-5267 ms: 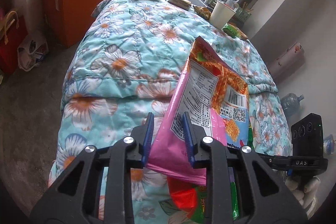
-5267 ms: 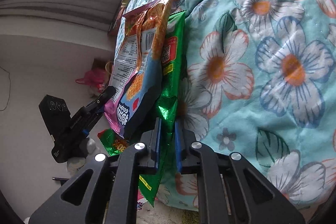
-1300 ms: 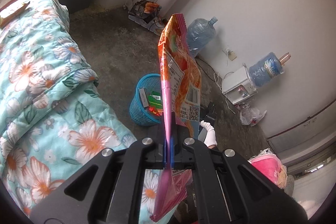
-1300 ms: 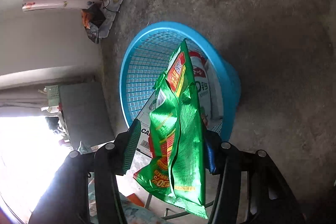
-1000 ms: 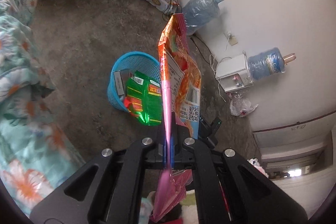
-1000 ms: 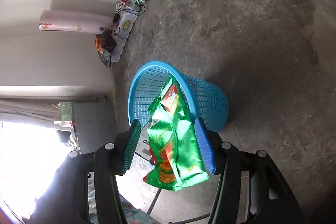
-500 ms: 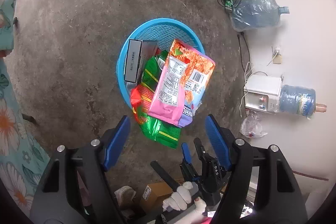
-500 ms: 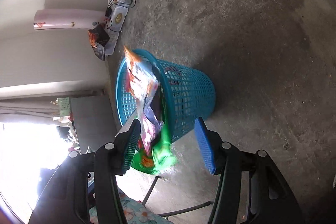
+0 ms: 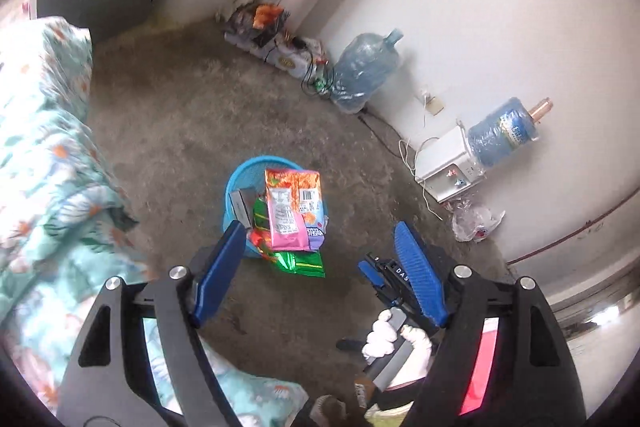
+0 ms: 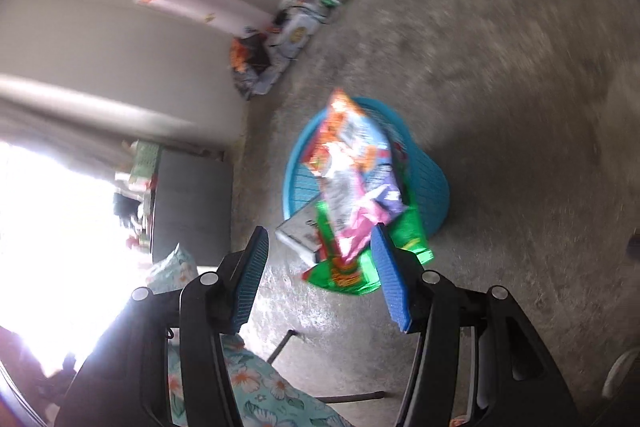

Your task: Collect trash

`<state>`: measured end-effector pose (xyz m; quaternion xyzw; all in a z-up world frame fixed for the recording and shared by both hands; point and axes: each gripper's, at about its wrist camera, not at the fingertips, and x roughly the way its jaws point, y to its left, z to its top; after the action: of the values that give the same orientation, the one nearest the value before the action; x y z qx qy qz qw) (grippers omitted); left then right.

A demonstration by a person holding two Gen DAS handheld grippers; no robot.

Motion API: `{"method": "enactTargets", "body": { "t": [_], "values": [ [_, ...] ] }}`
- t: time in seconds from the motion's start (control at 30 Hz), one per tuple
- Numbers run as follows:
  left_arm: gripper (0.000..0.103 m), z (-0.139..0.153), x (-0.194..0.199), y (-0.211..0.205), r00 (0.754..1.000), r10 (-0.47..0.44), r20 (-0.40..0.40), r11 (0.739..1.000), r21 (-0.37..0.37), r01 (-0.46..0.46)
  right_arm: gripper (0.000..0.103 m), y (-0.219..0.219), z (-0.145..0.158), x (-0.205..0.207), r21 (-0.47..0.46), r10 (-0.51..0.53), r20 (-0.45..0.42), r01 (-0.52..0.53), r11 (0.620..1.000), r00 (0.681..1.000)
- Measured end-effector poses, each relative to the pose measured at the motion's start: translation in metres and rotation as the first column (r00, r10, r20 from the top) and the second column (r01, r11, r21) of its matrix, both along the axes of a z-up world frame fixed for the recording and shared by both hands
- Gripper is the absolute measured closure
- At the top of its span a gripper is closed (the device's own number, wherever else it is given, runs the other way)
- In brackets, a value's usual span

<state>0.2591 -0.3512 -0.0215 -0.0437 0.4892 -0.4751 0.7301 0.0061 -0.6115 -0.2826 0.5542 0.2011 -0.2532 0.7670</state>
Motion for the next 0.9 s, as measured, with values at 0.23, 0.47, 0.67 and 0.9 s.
{"method": "enactTargets", "body": {
  "t": [0.23,0.47,0.67,0.9],
  "values": [
    [0.012,0.068,-0.074,0.149,0.948,0.181,0.262,0.981,-0.117,-0.155,0.039,0.13,0.131,0.006,-0.42,0.216,-0.051,-0.217,0.881,0.975],
    [0.009,0.087,-0.145,0.262,0.772,0.491,0.404,0.86,-0.084,-0.503,0.019,0.278,0.218,0.024,-0.738,0.391,-0.193,-0.396,0.547,0.9],
    [0.009,0.067,-0.171,0.308,0.692,0.603,0.398,0.744,0.034,-0.668,0.011,0.348,0.242,0.026,-0.787,0.459,-0.311,-0.496,0.366,0.832],
    [0.009,0.002,-0.202,0.316,0.696,0.63,0.343,0.67,0.214,-0.711,0.011,0.36,0.219,-0.001,-0.703,0.464,-0.489,-0.649,0.292,0.739]
  ]
}}
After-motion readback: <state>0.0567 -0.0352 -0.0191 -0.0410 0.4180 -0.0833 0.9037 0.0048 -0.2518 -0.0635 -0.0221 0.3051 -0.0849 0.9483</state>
